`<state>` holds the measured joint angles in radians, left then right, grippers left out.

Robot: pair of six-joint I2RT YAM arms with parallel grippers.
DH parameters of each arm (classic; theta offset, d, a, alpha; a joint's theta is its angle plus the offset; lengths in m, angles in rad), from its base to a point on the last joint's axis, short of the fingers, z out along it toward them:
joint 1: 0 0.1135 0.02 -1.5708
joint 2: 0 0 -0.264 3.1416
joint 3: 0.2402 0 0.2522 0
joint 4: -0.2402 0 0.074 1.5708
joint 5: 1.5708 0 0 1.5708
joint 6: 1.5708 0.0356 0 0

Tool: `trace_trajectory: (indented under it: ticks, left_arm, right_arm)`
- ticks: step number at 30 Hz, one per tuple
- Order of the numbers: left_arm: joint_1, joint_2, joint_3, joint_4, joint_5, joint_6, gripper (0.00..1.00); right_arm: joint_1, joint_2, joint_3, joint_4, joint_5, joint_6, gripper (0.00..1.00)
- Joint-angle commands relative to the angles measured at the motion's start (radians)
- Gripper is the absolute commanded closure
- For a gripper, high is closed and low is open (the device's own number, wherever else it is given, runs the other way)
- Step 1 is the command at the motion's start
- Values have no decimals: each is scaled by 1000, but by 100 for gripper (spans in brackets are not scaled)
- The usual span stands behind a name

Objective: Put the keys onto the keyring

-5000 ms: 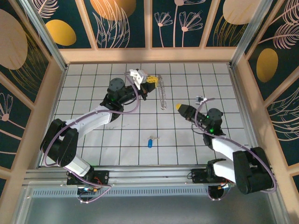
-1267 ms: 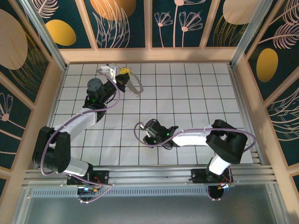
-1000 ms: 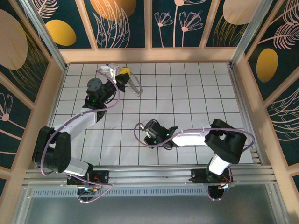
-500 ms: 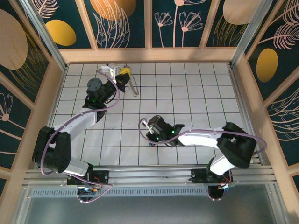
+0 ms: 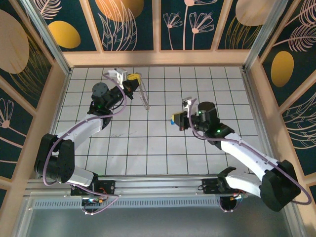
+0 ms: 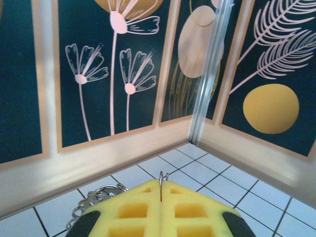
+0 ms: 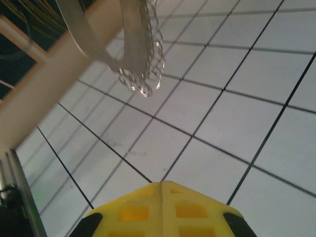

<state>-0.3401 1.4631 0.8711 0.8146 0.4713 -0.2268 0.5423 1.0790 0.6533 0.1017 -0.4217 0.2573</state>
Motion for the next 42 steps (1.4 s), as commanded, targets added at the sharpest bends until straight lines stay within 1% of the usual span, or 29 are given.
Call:
trace_trajectory:
  ticks: [1, 5, 15, 19, 23, 25, 33, 42]
  left_arm:
    - [7, -3, 41, 44, 73, -29, 100]
    - [6, 7, 43, 43, 106, -42, 100]
    - [2, 41, 45, 84, 213, -99, 100]
    - [-32, 45, 45, 69, 250, -61, 100]
    - [-101, 37, 71, -52, 235, 67, 100]
    - [-122, 42, 87, -84, 240, 95, 100]
    - [-152, 58, 96, -63, 298, 99, 100]
    - [-180, 88, 185, -91, 349, 106, 100]
  right_arm:
    - [-76, -35, -14, 118, -177, 68, 100]
    - [-146, -35, -29, 217, -271, 141, 100]
    - [-254, -30, -95, 431, -403, 297, 100]
    - [-271, -30, -93, 449, -407, 307, 100]
    - [-284, -32, -90, 477, -406, 316, 100]
    - [-291, -33, -90, 498, -400, 321, 100]
    - [-315, -50, -98, 572, -355, 318, 100]
    - [-324, -73, -90, 633, -345, 306, 100]
